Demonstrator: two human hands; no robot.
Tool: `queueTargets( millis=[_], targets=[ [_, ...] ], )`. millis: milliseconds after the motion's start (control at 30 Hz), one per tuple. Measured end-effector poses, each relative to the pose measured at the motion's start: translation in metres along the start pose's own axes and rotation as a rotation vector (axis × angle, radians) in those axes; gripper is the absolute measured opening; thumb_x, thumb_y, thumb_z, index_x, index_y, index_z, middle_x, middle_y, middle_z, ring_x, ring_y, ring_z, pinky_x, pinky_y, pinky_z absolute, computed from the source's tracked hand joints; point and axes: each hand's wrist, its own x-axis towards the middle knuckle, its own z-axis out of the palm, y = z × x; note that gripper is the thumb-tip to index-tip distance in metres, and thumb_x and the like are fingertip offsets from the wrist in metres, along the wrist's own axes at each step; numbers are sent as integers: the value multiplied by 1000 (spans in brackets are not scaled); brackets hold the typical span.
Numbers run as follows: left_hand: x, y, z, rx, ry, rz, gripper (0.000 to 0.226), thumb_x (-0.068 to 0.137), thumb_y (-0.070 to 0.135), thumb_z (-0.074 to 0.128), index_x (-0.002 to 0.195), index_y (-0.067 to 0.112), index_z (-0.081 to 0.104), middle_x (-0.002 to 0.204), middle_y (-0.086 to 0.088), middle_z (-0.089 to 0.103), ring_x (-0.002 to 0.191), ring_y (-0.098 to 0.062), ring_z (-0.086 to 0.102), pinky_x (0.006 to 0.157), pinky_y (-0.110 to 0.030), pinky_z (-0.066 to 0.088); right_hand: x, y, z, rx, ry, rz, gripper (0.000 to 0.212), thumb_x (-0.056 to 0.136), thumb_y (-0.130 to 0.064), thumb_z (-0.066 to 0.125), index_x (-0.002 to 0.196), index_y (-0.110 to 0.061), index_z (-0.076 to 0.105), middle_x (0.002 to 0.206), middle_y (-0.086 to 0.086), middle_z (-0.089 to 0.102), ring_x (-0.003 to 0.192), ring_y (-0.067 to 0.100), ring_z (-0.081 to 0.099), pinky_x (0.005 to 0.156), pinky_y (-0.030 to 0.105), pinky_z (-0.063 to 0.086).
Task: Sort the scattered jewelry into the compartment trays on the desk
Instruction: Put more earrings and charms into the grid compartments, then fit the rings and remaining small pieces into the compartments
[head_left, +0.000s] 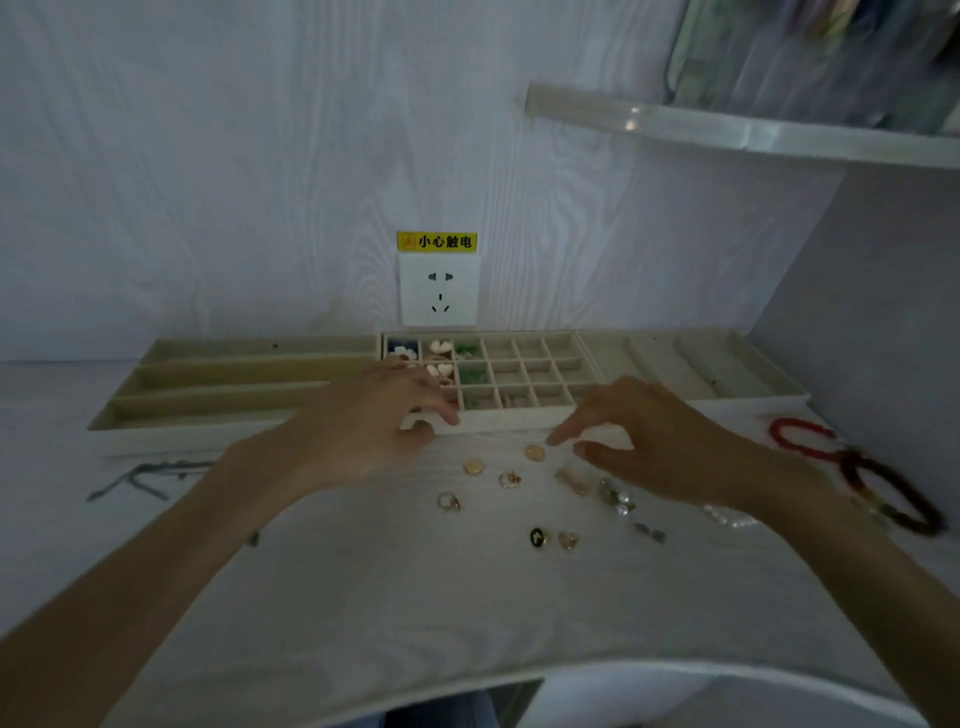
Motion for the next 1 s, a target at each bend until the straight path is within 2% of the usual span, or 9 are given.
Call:
queueTargets(
  millis=[100,233,400,600,767,867,933,1000],
  targets=[
    [-19,8,12,-48,-53,-5,31,91,19,53,116,36,62,127,17,51,122,-5,41,98,-24,35,-13,-16,15,48,-109,29,21,86,-34,64,106,-39,66,105,-15,59,100,2,48,92,23,39],
    [-34,13,29,-78,-94,-2,28,93,28,50,115,39,62,117,20,54,111,-4,49,92,-30,44,-25,-26,29,127,-112,65,20,74,-42,73,94,-39,69,100,-14,60,92,-1,49,80,13,40],
    [-39,16,40,-96,-9,5,22,91,31,55,107,43,64,109,21,55,98,-2,51,82,-29,46,-27,-24,46,202,13,72,12,74,-27,77,84,-33,75,86,-11,65,78,3,55,73,23,45],
    [-29,16,48,-168,155,-107,15,87,37,60,99,39,69,93,21,60,79,1,55,66,-21,44,2,-19,60,178,141,15,12,79,-14,73,88,-20,76,80,-5,66,67,2,54,67,20,47],
    [-20,18,46,-160,222,-176,13,86,38,62,96,36,69,88,20,61,75,3,52,62,-14,40,29,-19,58,56,161,43,7,83,-25,68,87,-29,73,79,-7,60,65,1,47,61,23,40],
    [-17,16,46,-161,245,-208,16,86,36,63,100,34,69,93,18,66,77,5,52,67,-13,38,41,-13,53,31,130,72,5,81,-31,70,85,-29,73,74,-4,58,66,7,50,63,29,44],
    [-17,14,46,-177,273,-221,21,84,34,65,104,33,68,95,18,69,79,6,55,71,-13,41,46,-10,48,102,111,75,5,80,-30,72,84,-28,74,69,-5,56,61,7,47,62,24,43],
    [-17,11,45,-179,270,-236,23,82,34,67,106,34,67,95,19,69,80,6,56,71,-13,41,47,-9,41,218,91,92,8,80,-24,73,86,-21,75,67,-11,58,61,2,47,59,12,39]
  ],
)
